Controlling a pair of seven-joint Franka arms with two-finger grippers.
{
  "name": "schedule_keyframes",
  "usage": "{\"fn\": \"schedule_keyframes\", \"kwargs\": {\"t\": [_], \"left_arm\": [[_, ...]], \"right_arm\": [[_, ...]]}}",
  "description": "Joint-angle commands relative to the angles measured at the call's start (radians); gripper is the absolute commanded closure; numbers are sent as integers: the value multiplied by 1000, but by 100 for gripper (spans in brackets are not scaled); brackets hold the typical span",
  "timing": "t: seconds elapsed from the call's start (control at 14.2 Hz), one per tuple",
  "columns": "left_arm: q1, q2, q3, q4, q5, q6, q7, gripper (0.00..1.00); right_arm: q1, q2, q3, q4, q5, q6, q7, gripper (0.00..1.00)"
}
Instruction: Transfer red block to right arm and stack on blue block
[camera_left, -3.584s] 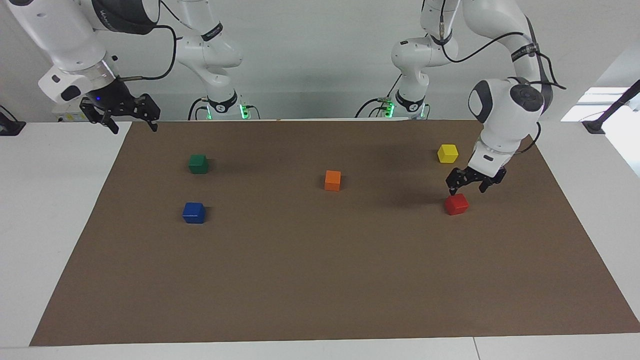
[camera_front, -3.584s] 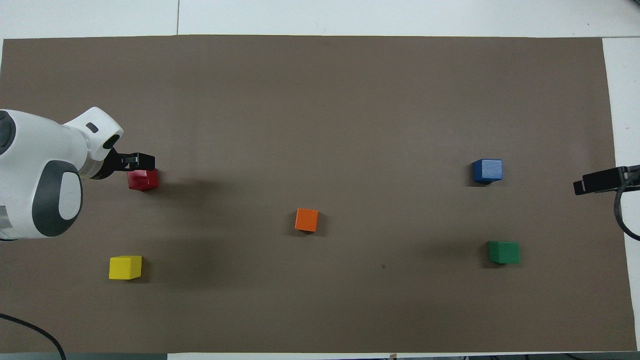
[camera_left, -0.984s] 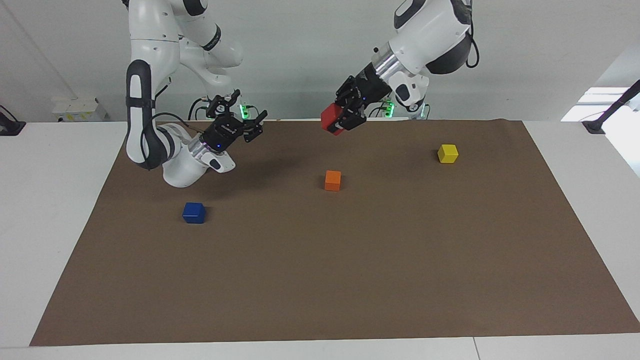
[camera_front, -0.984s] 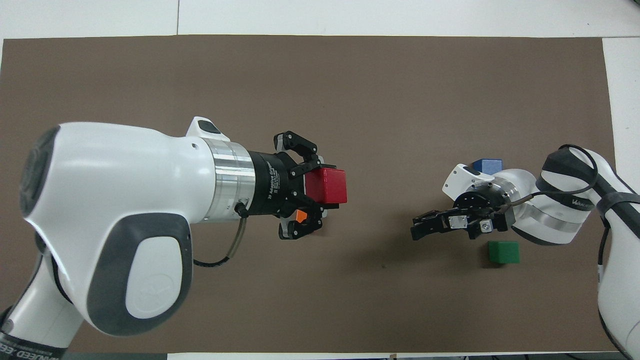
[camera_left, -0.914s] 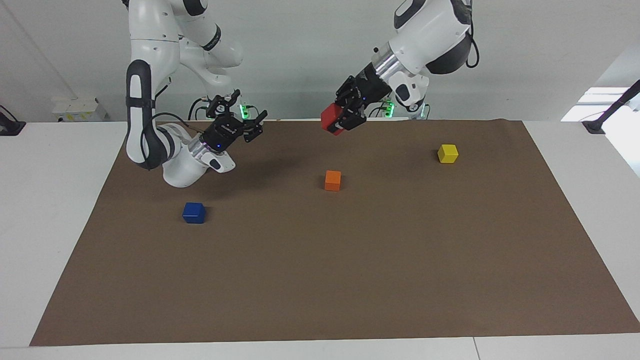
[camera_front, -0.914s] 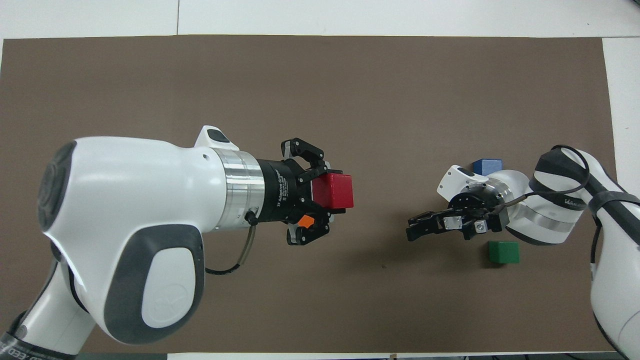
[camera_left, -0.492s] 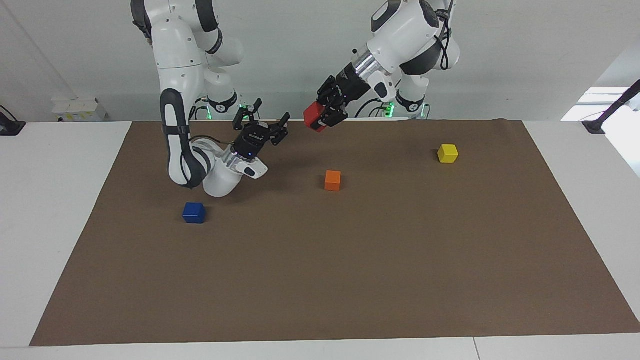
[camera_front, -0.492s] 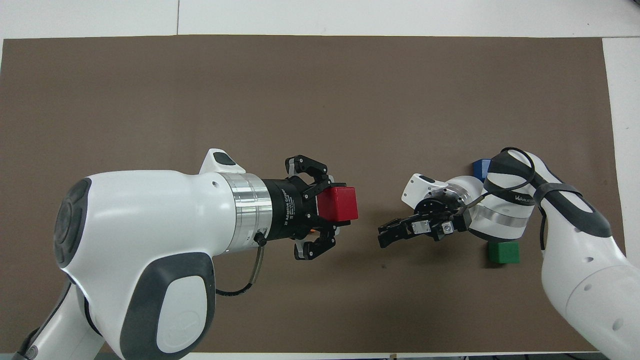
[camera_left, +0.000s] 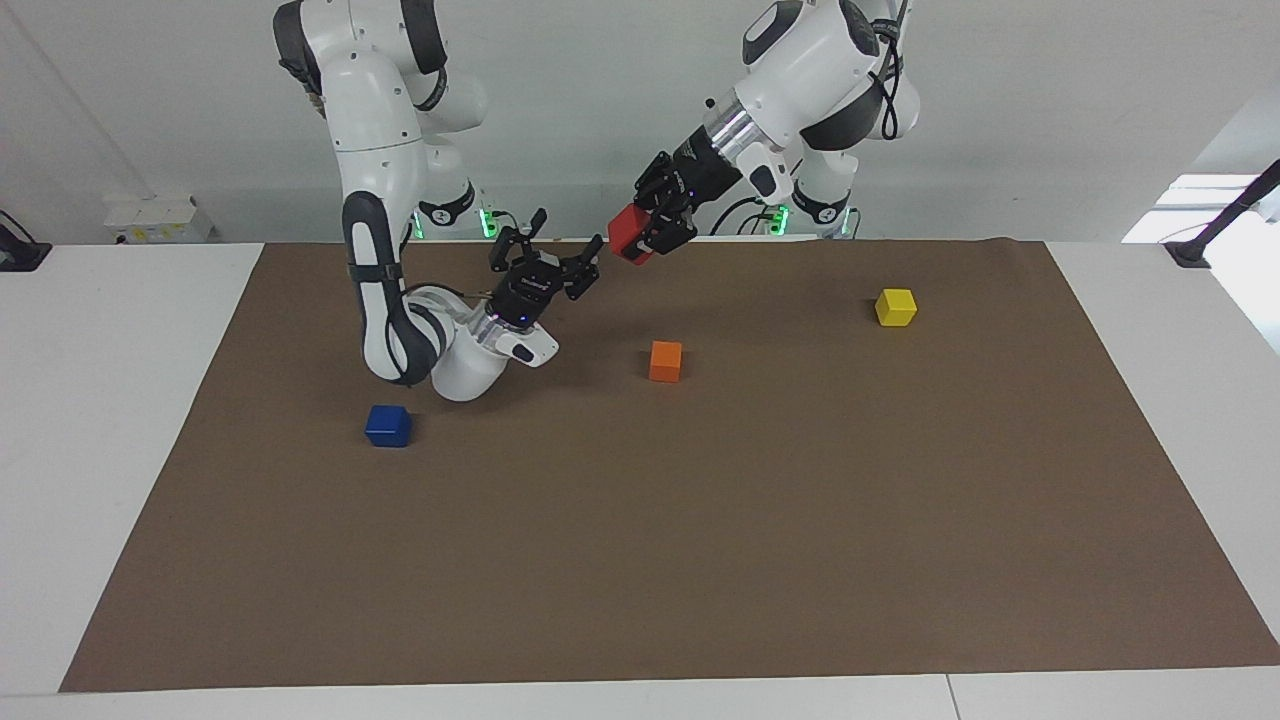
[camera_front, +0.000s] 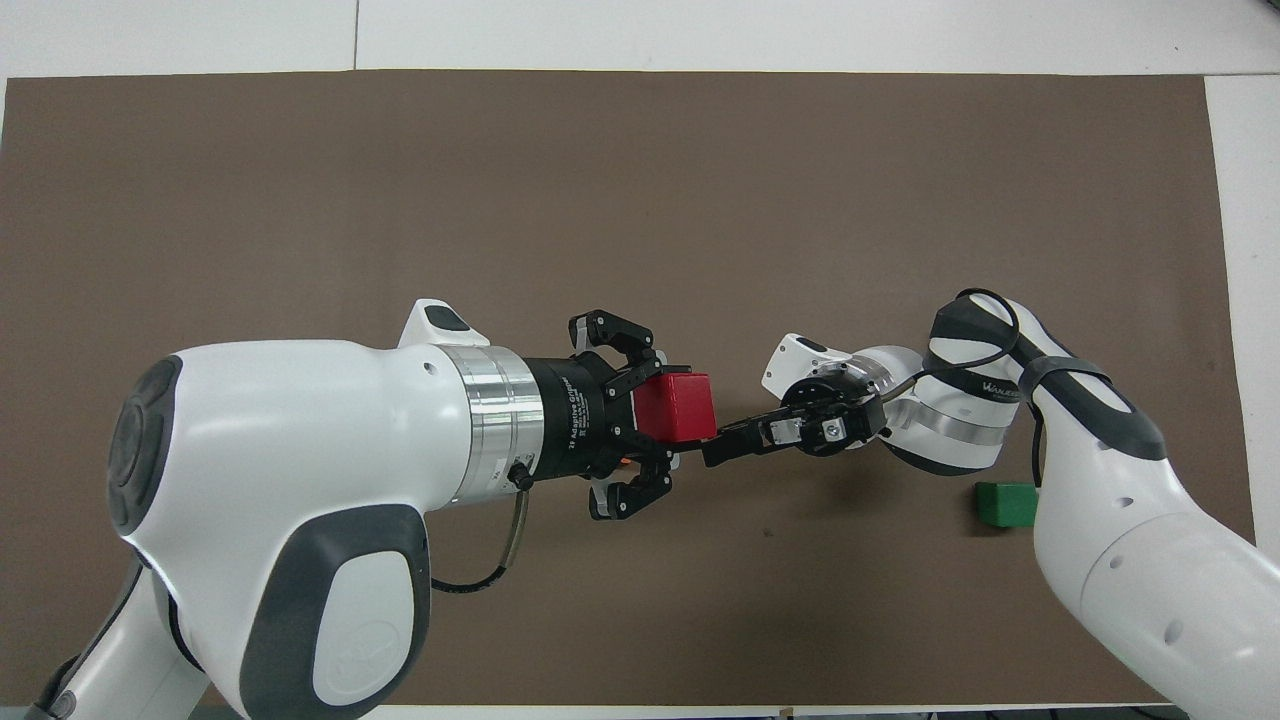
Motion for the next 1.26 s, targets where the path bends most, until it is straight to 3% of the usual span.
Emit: {"fn": "schedule_keyframes", "kwargs": {"t": [0.0, 0.35, 0.63, 0.77, 0.84, 0.91, 1.19], "left_arm": [[-11, -31, 8, -33, -28, 20, -11, 100], [-18, -33, 8, -36, -28, 20, -13, 100], [-18, -34, 8, -36, -28, 20, -13, 100], [-18, -40, 8, -47, -28, 19, -13, 100], [-18, -43, 8, -56, -28, 20, -11, 100], [-18, -46, 8, -56, -28, 20, -11, 100], [-18, -46, 9, -56, -28, 19, -11, 100]], "right_arm": [[38, 37, 3, 48, 71, 33, -44, 0], [110, 37, 5, 93, 201, 81, -53, 0], [112, 39, 5, 95, 206, 82, -55, 4], [116, 39, 5, 93, 206, 84, -82, 29], [128, 39, 5, 93, 206, 87, -104, 76], [134, 36, 5, 92, 206, 99, -106, 100], [128, 30, 5, 92, 203, 109, -103, 100]]}}
